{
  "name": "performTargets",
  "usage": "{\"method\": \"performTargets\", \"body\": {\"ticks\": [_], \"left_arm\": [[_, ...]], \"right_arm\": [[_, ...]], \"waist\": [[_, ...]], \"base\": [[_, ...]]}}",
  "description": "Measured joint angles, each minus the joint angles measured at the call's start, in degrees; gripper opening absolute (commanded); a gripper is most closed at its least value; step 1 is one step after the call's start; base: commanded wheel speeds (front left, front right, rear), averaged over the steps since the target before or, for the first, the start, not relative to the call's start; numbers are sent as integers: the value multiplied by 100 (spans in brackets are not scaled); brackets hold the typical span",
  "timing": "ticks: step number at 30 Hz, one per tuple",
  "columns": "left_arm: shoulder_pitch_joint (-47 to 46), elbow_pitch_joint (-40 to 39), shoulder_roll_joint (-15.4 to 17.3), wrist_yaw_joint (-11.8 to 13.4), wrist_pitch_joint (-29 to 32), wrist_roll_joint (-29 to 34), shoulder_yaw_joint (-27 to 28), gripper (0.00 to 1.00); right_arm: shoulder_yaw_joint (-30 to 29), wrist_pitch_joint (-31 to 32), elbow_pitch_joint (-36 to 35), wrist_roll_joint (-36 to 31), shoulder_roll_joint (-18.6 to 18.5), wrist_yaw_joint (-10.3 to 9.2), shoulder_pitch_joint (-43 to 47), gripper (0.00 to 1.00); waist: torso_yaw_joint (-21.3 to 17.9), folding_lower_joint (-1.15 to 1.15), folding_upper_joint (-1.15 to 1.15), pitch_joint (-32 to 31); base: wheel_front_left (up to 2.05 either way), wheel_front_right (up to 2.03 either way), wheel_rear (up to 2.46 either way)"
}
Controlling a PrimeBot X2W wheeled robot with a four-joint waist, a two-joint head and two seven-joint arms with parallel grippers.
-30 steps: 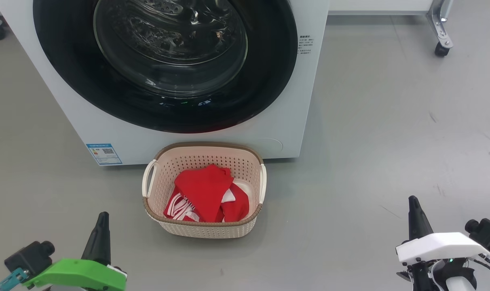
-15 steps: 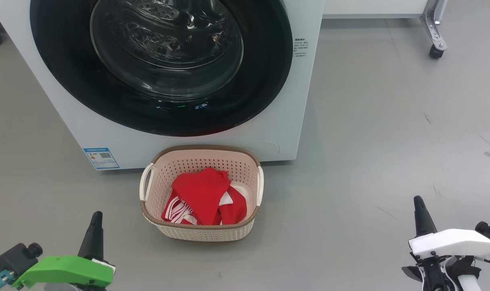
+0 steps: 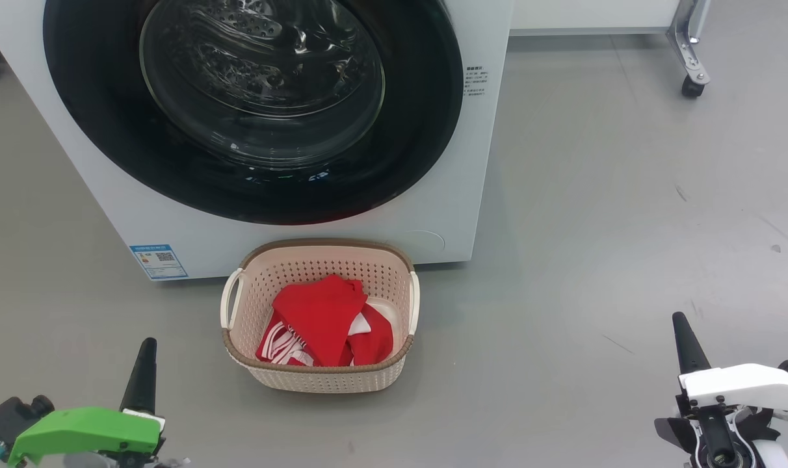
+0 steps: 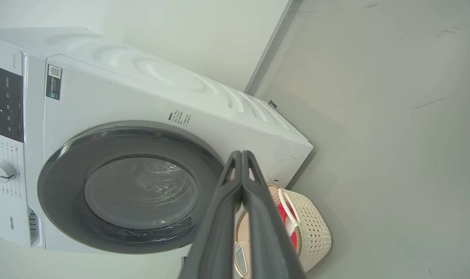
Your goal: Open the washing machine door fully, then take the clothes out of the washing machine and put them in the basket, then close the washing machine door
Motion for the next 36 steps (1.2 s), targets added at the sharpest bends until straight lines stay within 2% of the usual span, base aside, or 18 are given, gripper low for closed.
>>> {"method": "performTargets", "body": {"ticks": [26,36], "left_arm": [[-162,378,-96,-199,312,-1956,366,0],[-237,415,-100,-201,335,-1987,375,0]], "right_arm": [[-386,403,258,1954,-47,299,-246,0],[-397,408,300,2005,-54,301,-300,0]], "waist": [[-122,0,0,-117],[-124,0,0,-119]], "base": [[0,0,0],[0,0,0]]}}
